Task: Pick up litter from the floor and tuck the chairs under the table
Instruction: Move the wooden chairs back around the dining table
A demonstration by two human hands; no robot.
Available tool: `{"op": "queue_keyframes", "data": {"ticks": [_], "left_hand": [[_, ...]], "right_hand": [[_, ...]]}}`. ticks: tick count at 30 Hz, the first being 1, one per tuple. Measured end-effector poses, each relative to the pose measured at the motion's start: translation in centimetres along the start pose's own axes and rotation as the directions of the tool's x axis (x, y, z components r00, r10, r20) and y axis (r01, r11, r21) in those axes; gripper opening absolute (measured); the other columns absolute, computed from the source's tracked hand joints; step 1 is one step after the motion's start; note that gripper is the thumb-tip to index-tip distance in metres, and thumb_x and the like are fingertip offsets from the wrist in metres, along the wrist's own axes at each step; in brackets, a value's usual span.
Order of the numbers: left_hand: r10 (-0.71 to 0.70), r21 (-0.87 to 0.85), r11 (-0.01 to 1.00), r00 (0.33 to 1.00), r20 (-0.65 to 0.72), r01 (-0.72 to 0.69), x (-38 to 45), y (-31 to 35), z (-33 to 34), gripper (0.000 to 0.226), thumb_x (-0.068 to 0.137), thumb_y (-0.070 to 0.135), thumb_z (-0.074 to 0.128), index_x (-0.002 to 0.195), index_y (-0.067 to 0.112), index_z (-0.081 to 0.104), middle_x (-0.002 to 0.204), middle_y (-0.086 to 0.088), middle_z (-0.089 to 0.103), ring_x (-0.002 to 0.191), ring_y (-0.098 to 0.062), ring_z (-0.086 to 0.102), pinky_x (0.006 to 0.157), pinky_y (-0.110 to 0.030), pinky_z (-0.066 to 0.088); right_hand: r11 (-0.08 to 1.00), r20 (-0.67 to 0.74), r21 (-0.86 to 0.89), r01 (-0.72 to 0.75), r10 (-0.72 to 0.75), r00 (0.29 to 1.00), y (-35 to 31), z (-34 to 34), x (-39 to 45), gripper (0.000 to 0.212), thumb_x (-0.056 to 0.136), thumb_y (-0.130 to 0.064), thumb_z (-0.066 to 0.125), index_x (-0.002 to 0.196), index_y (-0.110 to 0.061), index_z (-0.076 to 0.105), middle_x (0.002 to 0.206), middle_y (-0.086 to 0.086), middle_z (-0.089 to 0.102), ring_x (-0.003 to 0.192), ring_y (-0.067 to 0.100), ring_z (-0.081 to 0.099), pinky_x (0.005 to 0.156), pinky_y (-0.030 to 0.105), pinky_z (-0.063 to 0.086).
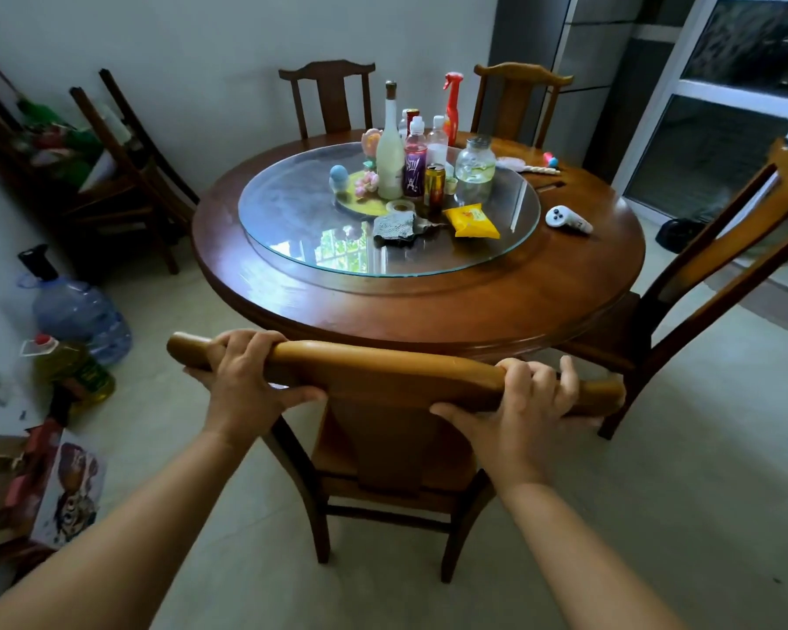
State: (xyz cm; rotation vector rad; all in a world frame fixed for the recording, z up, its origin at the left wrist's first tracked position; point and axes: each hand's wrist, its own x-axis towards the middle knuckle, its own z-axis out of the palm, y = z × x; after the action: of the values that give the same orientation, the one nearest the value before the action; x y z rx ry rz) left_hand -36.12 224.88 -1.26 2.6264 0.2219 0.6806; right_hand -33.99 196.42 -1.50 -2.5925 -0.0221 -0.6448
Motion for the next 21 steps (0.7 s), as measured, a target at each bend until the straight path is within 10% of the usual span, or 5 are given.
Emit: {"op": "queue_keyframes", "data": {"ticks": [15,21], "left_hand": [[-0.041,-0.088,0.995,0.998,-0.052,0.036,-2.5,5.5,3.4,0.072,0.052,0.063,0.073,0.101,0.011,0.060,0.104,-0.014,0.056,0.108,-0.038,0.038,0.088,-0.053,0.039],[-0.099,-0.050,0.994,0.994,0.038,0.101,-2.7,7.1,2.7,0.075,0.057,0.050,0.080,0.119,0.018,0.052,0.127,-0.010,0.048,0.133,-0.032,0.022,0.107,-0.063,0.016]], "right_hand": [[0.998,0.135,0.055,0.016,-0.023,0.991,6.0,-1.4,3.3,0.095,0.043,-0.080,0.055,0.110,-0.012,0.052,0.122,0.011,0.049,0.134,0.035,0.022,0.097,0.075,0.021],[0.997,0.227,0.079,-0.018,0.000,0.974,6.7,-2.0,3.7,0.079,0.053,-0.066,0.072,0.116,-0.025,0.048,0.134,0.000,0.042,0.139,0.023,0.010,0.102,0.074,0.005]]}}
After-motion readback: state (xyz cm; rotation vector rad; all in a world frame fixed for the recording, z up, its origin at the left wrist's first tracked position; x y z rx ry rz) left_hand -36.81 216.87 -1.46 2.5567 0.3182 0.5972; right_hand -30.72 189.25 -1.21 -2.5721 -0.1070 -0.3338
